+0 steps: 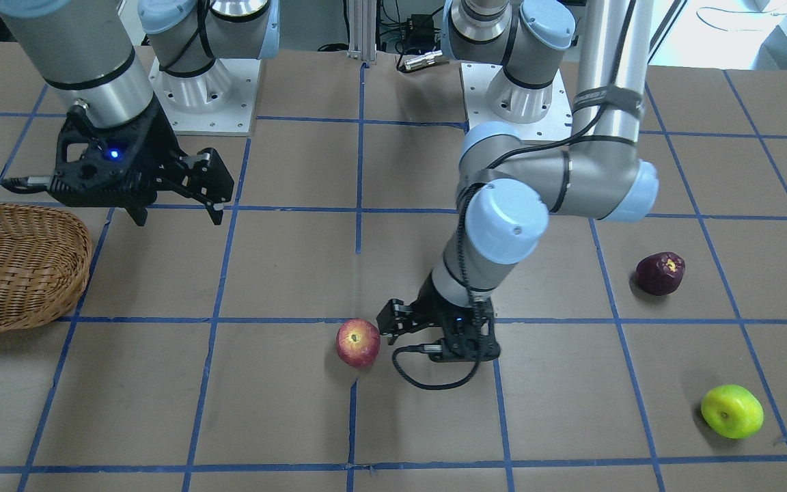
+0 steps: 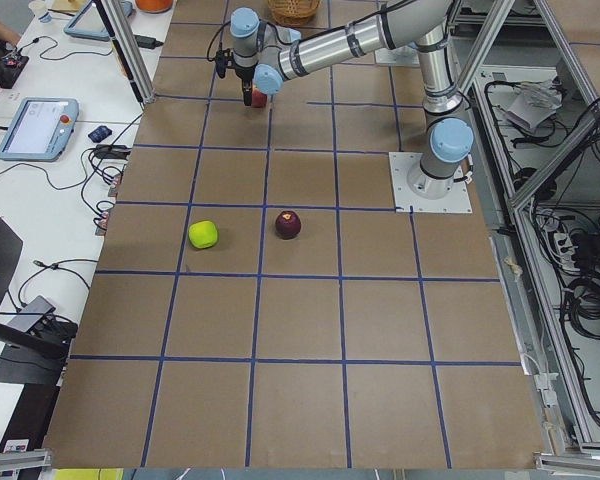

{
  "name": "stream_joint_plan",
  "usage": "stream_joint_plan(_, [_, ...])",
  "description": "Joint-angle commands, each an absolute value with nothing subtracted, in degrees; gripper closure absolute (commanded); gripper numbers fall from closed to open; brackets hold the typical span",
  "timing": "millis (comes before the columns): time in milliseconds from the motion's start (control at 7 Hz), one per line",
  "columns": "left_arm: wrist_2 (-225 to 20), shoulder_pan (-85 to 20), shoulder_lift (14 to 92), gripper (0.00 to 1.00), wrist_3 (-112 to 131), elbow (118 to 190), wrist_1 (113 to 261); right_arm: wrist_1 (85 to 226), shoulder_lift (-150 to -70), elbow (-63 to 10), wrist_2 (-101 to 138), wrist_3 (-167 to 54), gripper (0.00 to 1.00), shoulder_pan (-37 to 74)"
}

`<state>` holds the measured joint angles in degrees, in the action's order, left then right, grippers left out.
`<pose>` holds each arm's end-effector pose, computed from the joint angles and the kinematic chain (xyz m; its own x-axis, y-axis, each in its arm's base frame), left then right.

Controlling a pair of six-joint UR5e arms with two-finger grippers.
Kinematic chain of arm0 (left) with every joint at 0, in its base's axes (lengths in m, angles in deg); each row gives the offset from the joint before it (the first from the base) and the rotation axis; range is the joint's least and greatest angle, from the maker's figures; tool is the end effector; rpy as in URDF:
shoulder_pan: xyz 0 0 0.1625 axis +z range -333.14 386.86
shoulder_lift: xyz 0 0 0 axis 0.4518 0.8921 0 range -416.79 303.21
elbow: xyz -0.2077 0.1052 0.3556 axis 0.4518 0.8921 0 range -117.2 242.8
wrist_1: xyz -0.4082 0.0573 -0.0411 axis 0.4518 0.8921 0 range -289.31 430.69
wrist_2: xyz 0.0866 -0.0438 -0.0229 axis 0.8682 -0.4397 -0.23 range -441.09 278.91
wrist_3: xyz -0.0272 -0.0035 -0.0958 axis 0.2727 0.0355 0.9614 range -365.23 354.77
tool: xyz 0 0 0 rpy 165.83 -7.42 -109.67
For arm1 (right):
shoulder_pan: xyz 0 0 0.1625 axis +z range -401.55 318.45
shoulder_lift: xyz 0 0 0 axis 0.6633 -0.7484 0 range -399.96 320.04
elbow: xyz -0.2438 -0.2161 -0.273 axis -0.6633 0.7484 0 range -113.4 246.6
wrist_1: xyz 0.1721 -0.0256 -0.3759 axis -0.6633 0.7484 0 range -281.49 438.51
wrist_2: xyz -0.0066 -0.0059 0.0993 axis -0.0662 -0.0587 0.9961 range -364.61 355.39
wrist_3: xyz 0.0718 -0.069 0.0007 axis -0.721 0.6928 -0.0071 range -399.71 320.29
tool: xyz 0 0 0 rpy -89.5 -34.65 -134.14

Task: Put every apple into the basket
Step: 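Grasp the red-yellow apple with right gripper while left reaches purple apple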

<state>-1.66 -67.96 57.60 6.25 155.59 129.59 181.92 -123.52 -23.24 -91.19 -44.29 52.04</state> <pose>-0.2039 -0.6156 0.2796 -0.9756 -0.1046 0.1929 -0.1125 0.9932 -0.0307 0.1734 -0.5390 0.4556 -0.9976 0.0094 -0.0689 0.0176 0.9927 -0.1190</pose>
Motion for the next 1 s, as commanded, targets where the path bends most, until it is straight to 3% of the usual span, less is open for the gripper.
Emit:
stream_joint_plan(0, [13.2,-55.5,52.4,0.0,-7.4,156.4,141.2,193.5,-113.6,-23.2,-91.0,-52.5,0.0,60.0])
stream_joint_plan(571, [19.5,-38.0,51.8,0.0,-37.1,158.8,143.1,212.3,-97.6,-23.7,-91.5,-62.7,0.0,68.8])
stream_joint_plan(857, [15.9,-31.9,53.4,0.0,-38.8,161.9,142.6,213.0,-94.2,-24.7,-95.7,-61.1,0.0,68.8])
